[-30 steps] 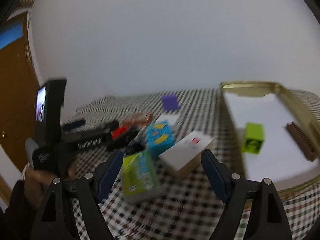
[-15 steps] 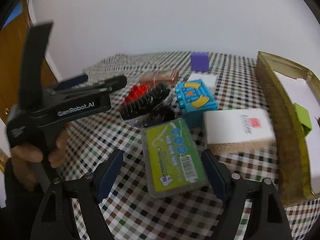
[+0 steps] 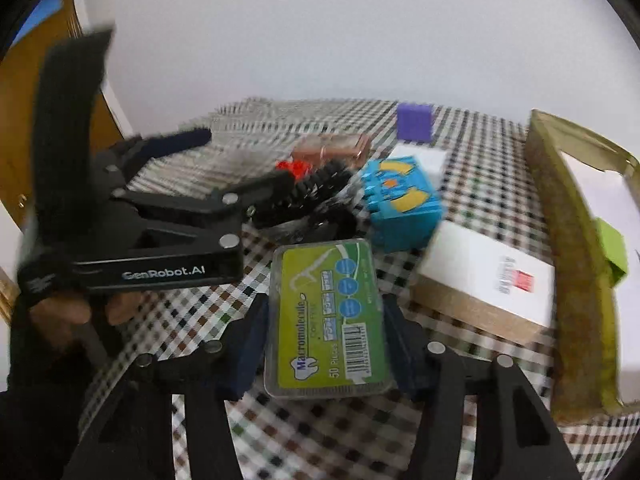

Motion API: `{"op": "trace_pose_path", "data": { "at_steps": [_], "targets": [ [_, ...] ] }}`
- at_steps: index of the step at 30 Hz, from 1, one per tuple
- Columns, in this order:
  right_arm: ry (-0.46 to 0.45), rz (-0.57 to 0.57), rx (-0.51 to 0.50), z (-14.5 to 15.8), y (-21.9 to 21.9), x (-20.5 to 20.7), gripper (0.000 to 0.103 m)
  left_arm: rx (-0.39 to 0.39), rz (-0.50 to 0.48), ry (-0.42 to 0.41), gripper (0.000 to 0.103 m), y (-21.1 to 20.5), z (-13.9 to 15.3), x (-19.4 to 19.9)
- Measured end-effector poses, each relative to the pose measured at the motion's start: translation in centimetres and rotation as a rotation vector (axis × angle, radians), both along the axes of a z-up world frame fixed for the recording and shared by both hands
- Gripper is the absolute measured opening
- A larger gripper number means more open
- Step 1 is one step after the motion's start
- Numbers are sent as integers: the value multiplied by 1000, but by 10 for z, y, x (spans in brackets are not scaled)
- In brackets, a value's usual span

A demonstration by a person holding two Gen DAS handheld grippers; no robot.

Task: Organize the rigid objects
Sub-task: 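Grasp the green floss box with the right gripper while the left grasps the black toy, then carry the black toy and green floss box over the gold tray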

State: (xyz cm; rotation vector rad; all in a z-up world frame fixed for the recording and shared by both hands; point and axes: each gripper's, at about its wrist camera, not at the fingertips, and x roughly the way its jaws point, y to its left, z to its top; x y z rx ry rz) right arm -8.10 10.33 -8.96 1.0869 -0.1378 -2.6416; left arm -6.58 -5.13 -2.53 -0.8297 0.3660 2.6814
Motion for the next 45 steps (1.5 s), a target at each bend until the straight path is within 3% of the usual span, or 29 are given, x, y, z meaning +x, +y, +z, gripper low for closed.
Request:
{"op": "trace_pose_path", "data": {
  "at_steps": [6, 9, 11, 14, 19, 23, 27, 33, 40, 45],
  "targets": [
    [242, -127, 3, 31, 32, 33, 57, 4, -39, 38, 101, 10, 2, 4],
    [288, -212, -2, 36, 47, 37, 57, -2, -66, -1, 90, 18, -2, -1],
    [301, -242, 3, 37, 52, 38, 57, -1, -70, -24, 85, 22, -4, -6],
    [308, -259, -1, 38, 58, 40, 57, -8, -97, -56, 68, 29, -7, -12],
    [306, -268, -8, 36, 59, 40, 57, -56, -142, -92, 67, 41, -15, -11],
    [305, -268, -1, 39, 53, 47, 57, -113, -125, -156, 46, 49, -27, -20],
    [317, -274, 22, 41, 51, 50, 57, -57, -133, -198, 28, 42, -29, -21],
    [318, -282, 50, 41, 47, 48, 57, -5, -103, -210, 27, 33, -28, -18],
    [364, -312, 47, 47, 52, 55, 57, 142, -22, -116, 27, 13, -12, -8],
    [395, -338, 38, 52, 60, 58, 57, 197, 42, -28, 27, 14, -1, -2]
  ]
}}
